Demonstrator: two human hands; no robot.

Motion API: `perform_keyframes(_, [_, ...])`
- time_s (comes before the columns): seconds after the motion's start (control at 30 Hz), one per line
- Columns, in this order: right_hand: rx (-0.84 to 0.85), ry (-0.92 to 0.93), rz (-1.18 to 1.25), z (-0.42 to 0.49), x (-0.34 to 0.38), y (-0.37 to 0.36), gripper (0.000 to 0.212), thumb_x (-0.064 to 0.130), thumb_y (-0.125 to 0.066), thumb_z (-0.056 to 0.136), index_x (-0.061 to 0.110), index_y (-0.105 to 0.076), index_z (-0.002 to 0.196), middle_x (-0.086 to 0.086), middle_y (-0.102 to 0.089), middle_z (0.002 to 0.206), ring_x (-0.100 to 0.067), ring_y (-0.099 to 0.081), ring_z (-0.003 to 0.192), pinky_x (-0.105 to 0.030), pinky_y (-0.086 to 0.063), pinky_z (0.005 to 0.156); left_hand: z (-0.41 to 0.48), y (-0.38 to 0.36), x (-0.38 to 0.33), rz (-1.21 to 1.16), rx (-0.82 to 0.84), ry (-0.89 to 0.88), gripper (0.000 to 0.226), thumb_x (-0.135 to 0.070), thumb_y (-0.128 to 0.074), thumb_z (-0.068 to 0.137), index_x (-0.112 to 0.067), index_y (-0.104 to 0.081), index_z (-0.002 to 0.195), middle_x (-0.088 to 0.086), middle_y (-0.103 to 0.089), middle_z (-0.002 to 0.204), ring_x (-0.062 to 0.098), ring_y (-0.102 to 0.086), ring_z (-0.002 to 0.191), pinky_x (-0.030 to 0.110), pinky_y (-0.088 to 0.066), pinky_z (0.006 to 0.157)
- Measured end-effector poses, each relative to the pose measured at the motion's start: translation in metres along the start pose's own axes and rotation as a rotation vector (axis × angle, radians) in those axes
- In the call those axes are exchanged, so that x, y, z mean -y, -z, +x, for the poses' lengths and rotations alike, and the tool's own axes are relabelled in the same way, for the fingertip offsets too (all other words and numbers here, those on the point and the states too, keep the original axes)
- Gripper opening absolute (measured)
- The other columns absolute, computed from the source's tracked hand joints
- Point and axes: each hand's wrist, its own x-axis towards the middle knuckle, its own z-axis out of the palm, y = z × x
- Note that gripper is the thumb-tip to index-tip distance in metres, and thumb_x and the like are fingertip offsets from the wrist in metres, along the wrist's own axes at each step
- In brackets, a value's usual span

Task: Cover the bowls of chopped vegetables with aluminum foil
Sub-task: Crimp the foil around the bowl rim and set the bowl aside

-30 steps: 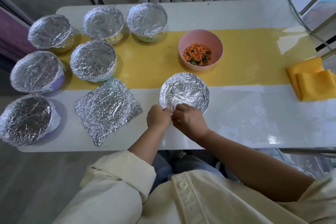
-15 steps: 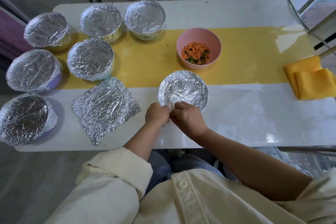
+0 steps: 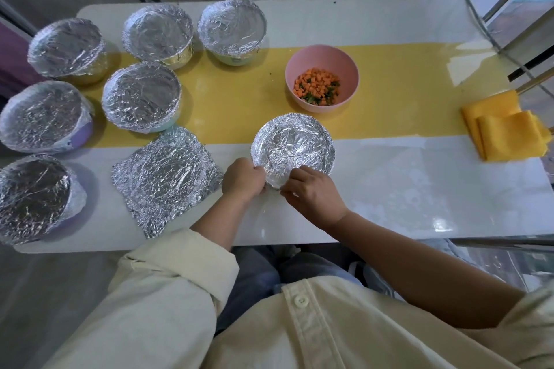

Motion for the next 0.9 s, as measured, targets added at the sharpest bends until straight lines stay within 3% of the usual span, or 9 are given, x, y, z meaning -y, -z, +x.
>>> perform_keyframes(0.13, [0.008,0.052,-0.029,0.005,0.000,-0.004,0.024,0.012,-0.053,0.085,0.008,-0.060,0.062,-0.006,-0.053,0.066,-0.027,-0.051,0.060,-0.035,-0.042,0.048,-0.024,-0.005,-0.008,0.004,-0.065,0.031,0.051,-0.051,-0.046,0.083,-0.004,-0.061,0.072,0.011,-0.071,0.075,0.031,-0.070,0.069,0.038,-0.058,0.069])
perform_keyframes(0.2, [0.012,0.059,-0.033,0.006,-0.001,-0.005,0.022,0.010,-0.055,0.084,0.007,-0.061,0.063,-0.007,-0.053,0.066,-0.028,-0.051,0.060,-0.036,-0.042,0.049,-0.034,-0.009,-0.011,-0.046,-0.026,0.073,0.046,-0.050,-0.051,0.076,-0.006,-0.063,0.076,0.011,-0.072,0.077,0.032,-0.071,0.071,0.042,-0.060,0.074])
perform_keyframes(0.3, [0.019,0.058,-0.031,0.005,-0.001,-0.007,0.017,0.007,-0.061,0.081,0.008,-0.063,0.064,-0.007,-0.053,0.067,-0.028,-0.052,0.061,-0.037,-0.043,0.050,-0.033,-0.015,-0.009,-0.128,0.048,0.125,0.022,-0.022,-0.055,0.077,-0.002,-0.064,0.079,0.010,-0.071,0.063,0.032,-0.073,0.067,0.050,-0.061,0.076])
perform_keyframes(0.37, [0.023,0.055,-0.029,0.006,-0.001,-0.008,0.015,0.007,-0.063,0.080,0.008,-0.064,0.065,-0.007,-0.053,0.067,-0.028,-0.051,0.061,-0.036,-0.042,0.050,-0.028,-0.015,-0.008,-0.149,0.051,0.137,0.025,-0.015,-0.053,0.069,0.002,-0.066,0.081,0.010,-0.070,0.057,0.031,-0.073,0.066,0.050,-0.061,0.075])
perform_keyframes(0.43, [0.029,0.055,-0.029,0.007,0.000,-0.009,0.015,0.008,-0.064,0.081,0.008,-0.065,0.066,-0.007,-0.053,0.067,-0.027,-0.051,0.061,-0.035,-0.042,0.050,-0.027,-0.015,-0.009,-0.158,0.040,0.123,0.029,-0.016,-0.051,0.064,0.002,-0.068,0.081,0.010,-0.071,0.060,0.031,-0.073,0.068,0.049,-0.061,0.075])
perform_keyframes(0.6, [0.002,0.057,-0.035,0.006,0.000,-0.005,0.020,0.010,-0.057,0.085,0.007,-0.064,0.066,-0.007,-0.053,0.066,-0.027,-0.051,0.060,-0.034,-0.041,0.048,-0.039,-0.014,-0.012,-0.262,0.052,0.153,0.028,-0.027,-0.059,0.085,0.000,-0.066,0.083,0.015,-0.072,0.073,0.030,-0.073,0.064,0.042,-0.060,0.071])
perform_keyframes(0.67, [0.000,0.050,-0.036,0.006,0.000,-0.005,0.023,0.012,-0.054,0.086,0.008,-0.064,0.065,-0.006,-0.053,0.066,-0.027,-0.051,0.060,-0.034,-0.041,0.048,-0.039,-0.015,-0.010,-0.297,0.041,0.185,0.023,-0.022,-0.061,0.086,0.000,-0.067,0.078,0.012,-0.071,0.066,0.029,-0.073,0.064,0.039,-0.059,0.070])
perform_keyframes(0.77, [0.021,0.031,-0.030,0.006,0.001,-0.008,0.021,0.012,-0.055,0.083,0.009,-0.066,0.065,-0.006,-0.053,0.065,-0.027,-0.051,0.060,-0.035,-0.042,0.047,-0.036,-0.014,-0.009,-0.249,-0.039,0.187,0.021,-0.016,-0.060,0.079,-0.004,-0.068,0.063,0.008,-0.071,0.057,0.030,-0.073,0.069,0.045,-0.061,0.078])
perform_keyframes(0.9, [0.008,0.001,-0.010,0.009,0.002,-0.007,0.021,0.012,-0.054,0.082,0.009,-0.065,0.065,-0.006,-0.053,0.065,-0.027,-0.052,0.060,-0.035,-0.044,0.047,-0.039,-0.013,-0.009,-0.227,-0.059,0.143,0.028,-0.030,-0.061,0.074,-0.009,-0.069,0.056,0.006,-0.072,0.059,0.030,-0.073,0.070,0.046,-0.061,0.077])
